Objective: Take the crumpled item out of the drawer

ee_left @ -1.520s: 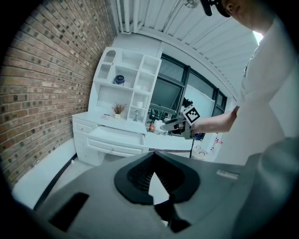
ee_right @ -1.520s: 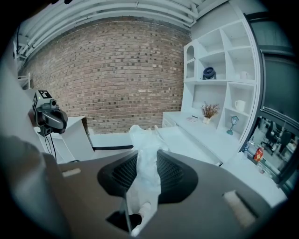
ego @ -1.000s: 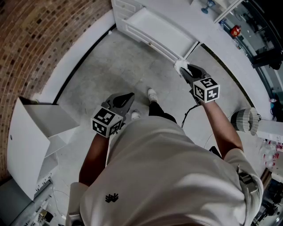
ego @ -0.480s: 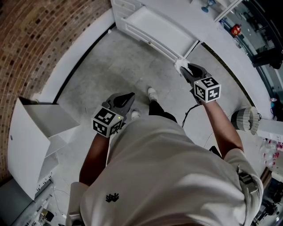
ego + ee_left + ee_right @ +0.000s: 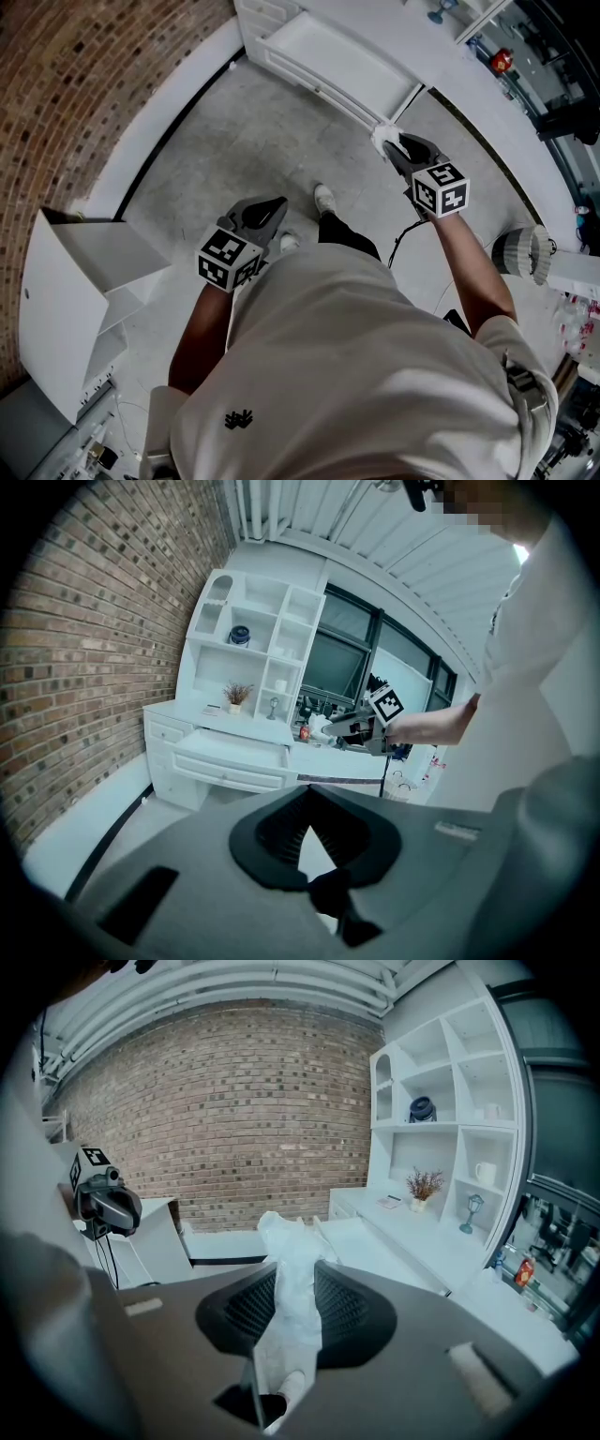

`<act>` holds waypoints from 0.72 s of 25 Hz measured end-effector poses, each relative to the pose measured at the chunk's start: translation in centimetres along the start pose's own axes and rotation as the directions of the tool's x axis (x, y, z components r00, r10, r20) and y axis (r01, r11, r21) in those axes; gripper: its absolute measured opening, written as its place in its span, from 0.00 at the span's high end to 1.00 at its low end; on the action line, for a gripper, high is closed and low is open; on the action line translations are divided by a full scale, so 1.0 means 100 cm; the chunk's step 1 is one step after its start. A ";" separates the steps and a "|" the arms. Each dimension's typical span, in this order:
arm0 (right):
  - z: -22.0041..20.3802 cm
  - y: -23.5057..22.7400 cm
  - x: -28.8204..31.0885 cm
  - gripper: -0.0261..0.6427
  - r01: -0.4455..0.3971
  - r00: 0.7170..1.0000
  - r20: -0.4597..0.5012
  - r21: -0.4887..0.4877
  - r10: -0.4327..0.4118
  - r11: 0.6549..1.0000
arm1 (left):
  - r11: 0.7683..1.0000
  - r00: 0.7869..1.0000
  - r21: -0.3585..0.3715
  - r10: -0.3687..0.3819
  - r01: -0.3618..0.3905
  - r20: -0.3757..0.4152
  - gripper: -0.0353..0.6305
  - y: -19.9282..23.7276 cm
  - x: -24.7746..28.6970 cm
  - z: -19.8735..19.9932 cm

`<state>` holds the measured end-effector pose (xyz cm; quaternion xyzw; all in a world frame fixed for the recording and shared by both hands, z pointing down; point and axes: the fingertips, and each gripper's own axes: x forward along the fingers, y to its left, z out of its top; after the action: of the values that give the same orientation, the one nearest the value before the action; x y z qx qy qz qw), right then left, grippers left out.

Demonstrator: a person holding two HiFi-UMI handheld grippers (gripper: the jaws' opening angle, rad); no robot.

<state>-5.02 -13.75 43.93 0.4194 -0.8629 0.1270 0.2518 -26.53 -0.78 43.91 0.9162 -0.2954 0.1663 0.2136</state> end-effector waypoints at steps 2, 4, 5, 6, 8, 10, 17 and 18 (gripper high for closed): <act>-0.001 -0.002 0.001 0.78 -0.004 1.000 0.001 0.002 0.004 1.000 | 1.000 1.000 -0.002 0.002 -0.002 -0.007 0.94 0.001 0.002 0.000; -0.002 -0.006 0.002 0.78 -0.008 1.000 0.000 0.005 0.008 1.000 | 1.000 1.000 0.001 0.005 -0.005 0.003 0.94 0.002 0.006 0.005; -0.002 -0.008 0.003 0.78 -0.010 1.000 0.000 0.006 0.010 1.000 | 1.000 1.000 0.003 0.007 -0.007 0.010 0.94 0.003 0.008 0.008; -0.002 -0.010 0.004 0.78 -0.011 1.000 -0.001 0.007 0.011 1.000 | 1.000 1.000 0.004 0.008 -0.008 0.015 0.94 0.005 0.010 0.011; -0.001 -0.013 0.008 0.78 -0.013 1.000 -0.003 0.010 0.013 1.000 | 1.000 1.000 0.003 0.010 -0.010 0.017 0.94 0.009 0.013 0.014; 0.000 -0.017 0.013 0.78 -0.017 1.000 -0.006 0.010 0.017 1.000 | 1.000 1.000 0.002 0.010 -0.010 0.012 0.94 0.013 0.017 0.017; 0.001 -0.042 0.028 0.78 -0.030 0.999 -0.026 -0.001 0.030 1.000 | 1.000 1.000 0.005 0.002 -0.002 -0.009 0.94 0.027 0.046 0.030; 0.002 -0.047 0.031 0.78 -0.032 0.999 -0.028 -0.002 0.032 0.999 | 1.000 1.000 0.014 0.002 -0.002 -0.013 0.94 0.029 0.051 0.032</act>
<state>-3.00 -18.72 45.48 0.4036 -0.8660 0.1357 0.2621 -23.78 -6.89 44.20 0.9163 -0.2937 0.1746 0.2089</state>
